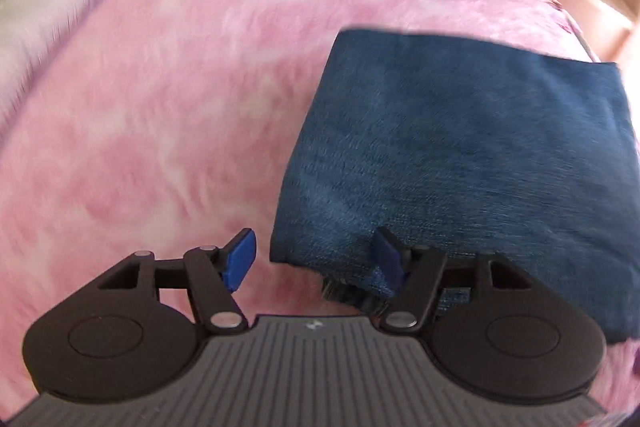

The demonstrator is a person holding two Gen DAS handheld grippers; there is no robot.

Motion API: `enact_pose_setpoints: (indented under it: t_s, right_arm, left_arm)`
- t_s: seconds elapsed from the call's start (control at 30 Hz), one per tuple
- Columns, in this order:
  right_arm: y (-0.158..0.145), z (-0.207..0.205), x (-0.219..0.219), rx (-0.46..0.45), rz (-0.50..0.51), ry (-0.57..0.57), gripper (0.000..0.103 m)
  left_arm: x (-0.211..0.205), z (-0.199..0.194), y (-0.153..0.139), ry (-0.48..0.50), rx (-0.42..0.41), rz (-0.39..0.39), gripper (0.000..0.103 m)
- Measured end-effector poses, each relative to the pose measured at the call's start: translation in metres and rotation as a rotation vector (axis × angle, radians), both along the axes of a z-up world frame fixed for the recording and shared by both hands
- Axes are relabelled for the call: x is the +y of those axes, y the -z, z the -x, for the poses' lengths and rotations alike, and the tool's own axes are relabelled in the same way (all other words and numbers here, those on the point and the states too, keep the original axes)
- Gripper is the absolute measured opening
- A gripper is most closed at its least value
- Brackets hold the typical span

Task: Fold clothes
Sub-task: 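Grasp the folded blue jeans with the right gripper, then lift the folded jeans with the right gripper toward the black clothes stack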

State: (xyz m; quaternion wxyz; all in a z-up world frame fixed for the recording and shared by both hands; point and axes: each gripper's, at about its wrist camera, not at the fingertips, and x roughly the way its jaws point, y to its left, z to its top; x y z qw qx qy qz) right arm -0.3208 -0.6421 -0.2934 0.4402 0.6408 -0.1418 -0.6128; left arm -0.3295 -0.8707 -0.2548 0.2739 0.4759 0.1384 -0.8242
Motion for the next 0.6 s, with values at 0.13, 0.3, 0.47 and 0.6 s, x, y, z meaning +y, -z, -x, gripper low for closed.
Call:
enact_pose_setpoints:
  t_s: [0.13,0.3,0.47,0.6]
  right_arm:
    - [0.007,-0.006,-0.007,0.004,0.039,0.030,0.071]
    - [0.005,0.004,-0.008,-0.054,0.029,0.056,0.035]
    - [-0.035,0.060,0.000,-0.030,0.022,-0.035,0.024]
    - [-0.054,0.131,0.015,0.068,-0.021,-0.082,0.026]
  left_arm:
    - [-0.002,-0.003,0.005,-0.024,0.035,-0.011,0.070]
    - [-0.007,-0.008,0.001,-0.050,0.059,-0.054,0.069]
    - [0.032,-0.003,-0.017,0.009,0.072,-0.072,0.063]
    - [0.082,0.006,-0.026,0.146,0.055,0.010,0.065]
